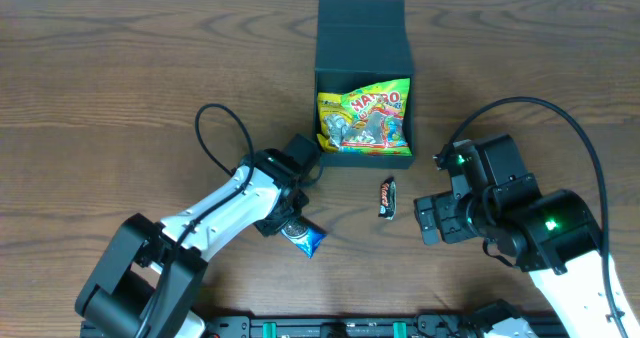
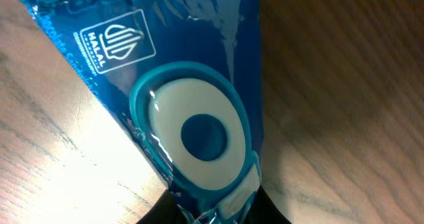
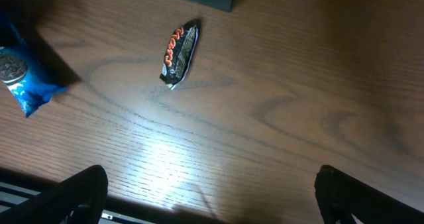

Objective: Pack container
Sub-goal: 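Lift the Oreo pack and lower it into the box's left side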

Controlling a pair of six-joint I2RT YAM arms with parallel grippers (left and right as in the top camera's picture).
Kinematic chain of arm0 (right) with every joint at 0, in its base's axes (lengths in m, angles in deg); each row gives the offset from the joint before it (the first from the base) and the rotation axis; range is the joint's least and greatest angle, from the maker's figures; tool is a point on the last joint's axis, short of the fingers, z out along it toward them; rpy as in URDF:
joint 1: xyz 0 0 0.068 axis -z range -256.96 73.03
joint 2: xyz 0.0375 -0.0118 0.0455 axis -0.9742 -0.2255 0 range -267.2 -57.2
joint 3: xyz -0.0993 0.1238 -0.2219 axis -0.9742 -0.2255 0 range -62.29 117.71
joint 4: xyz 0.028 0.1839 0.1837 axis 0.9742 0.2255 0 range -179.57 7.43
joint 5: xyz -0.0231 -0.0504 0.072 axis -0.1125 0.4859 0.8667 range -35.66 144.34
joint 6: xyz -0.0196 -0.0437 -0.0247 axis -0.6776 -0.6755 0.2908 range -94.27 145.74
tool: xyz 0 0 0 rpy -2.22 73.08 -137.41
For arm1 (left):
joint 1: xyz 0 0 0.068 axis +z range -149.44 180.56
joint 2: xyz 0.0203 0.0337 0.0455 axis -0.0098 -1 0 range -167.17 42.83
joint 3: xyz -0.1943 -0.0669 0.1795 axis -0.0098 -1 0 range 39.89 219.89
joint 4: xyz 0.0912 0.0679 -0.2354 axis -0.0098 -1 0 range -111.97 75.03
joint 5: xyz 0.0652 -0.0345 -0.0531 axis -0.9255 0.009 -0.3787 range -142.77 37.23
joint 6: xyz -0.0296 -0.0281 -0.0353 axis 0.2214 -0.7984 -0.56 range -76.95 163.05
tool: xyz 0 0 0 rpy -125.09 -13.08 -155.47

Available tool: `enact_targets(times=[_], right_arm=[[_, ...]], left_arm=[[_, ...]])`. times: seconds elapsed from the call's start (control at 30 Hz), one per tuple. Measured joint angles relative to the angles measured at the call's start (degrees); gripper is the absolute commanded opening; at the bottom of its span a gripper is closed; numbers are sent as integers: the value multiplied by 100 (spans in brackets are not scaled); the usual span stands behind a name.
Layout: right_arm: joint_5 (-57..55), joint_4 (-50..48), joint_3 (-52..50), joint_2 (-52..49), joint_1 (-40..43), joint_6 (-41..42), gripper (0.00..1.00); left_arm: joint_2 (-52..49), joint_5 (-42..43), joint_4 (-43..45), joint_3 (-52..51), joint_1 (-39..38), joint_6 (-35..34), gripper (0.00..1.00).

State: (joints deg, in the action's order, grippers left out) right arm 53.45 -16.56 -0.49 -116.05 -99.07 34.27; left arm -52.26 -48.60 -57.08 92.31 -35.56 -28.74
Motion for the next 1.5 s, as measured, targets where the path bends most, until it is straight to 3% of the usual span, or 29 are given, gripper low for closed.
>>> enact_targets(times=[0.23, 0.5, 1.1, 1.3, 1.5], right_arm=[[0, -7, 0, 0, 0, 0, 99], [4, -15, -2, 2, 0, 0, 99], [4, -17, -7, 2, 0, 0, 99], [4, -17, -7, 2, 0, 0, 99], [4, -20, -7, 2, 0, 0, 99]], left_arm=[[157, 59, -160, 192, 0, 750, 6], [450, 149, -1097, 1213, 0, 1648, 6], [374, 560, -2817, 4041, 0, 4673, 5], [-240, 708, -2804, 4555, 2, 5471, 6], [-949, 745, -2208, 4623, 92, 5796, 6]])
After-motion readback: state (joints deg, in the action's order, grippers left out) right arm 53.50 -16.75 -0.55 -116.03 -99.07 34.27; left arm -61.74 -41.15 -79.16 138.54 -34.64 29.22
